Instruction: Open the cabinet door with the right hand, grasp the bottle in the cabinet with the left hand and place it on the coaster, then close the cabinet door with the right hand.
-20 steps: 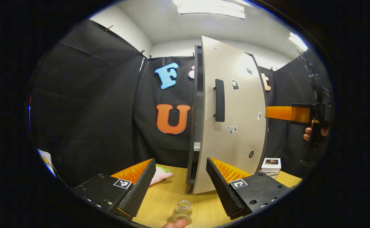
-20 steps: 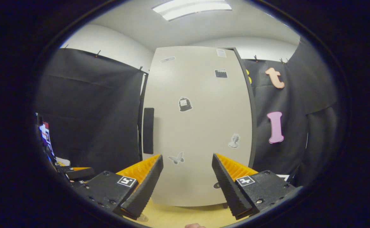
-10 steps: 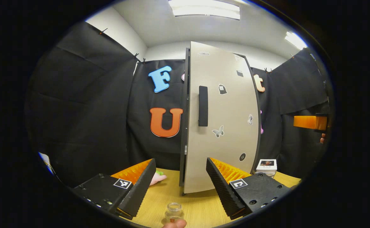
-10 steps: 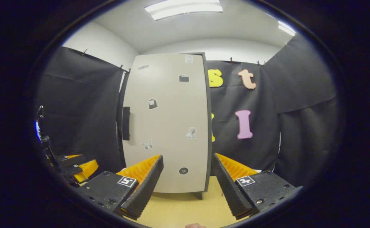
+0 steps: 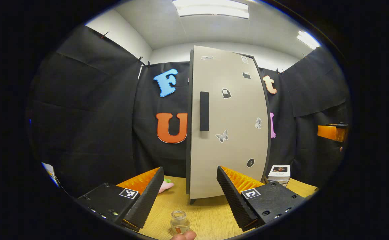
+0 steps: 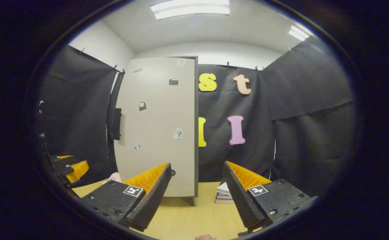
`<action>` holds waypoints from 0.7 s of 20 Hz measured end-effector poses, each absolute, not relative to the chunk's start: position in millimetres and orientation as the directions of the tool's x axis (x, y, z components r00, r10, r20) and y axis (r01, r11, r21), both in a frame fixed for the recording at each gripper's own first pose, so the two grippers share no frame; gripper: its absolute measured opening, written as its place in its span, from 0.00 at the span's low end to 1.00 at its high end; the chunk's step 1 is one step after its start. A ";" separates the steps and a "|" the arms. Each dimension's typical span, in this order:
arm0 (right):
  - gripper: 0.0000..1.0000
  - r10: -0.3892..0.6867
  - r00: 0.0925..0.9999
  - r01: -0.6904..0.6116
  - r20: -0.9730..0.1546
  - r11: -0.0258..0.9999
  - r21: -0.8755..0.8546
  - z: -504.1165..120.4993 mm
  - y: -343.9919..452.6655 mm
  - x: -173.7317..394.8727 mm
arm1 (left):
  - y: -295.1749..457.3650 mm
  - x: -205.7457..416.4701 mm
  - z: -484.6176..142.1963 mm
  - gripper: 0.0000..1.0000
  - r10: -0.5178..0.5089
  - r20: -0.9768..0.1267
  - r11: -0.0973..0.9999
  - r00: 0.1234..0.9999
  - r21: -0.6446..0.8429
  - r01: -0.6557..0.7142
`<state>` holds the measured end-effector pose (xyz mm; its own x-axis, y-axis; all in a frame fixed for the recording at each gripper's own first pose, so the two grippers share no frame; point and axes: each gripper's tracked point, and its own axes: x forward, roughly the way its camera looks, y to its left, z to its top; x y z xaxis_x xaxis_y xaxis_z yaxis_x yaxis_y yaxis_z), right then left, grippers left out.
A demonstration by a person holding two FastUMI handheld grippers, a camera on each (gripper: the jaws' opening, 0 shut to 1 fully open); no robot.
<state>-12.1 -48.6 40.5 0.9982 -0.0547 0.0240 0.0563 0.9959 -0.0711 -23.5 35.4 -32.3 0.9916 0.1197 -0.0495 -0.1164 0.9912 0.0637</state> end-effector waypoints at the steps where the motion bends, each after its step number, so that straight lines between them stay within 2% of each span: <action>1: 0.99 -0.059 0.998 0.061 0.025 0.996 -0.071 37.5 -52.5 -11.4 | 34.8 -23.4 -31.1 0.96 0.119 -0.046 0.991 0.992 0.064 -0.116; 14: 0.99 -0.077 0.997 0.077 0.010 0.997 -0.010 21.0 -68.2 -15.2 | 18.4 -26.0 -24.9 0.96 0.098 -0.020 0.992 0.995 0.079 -0.096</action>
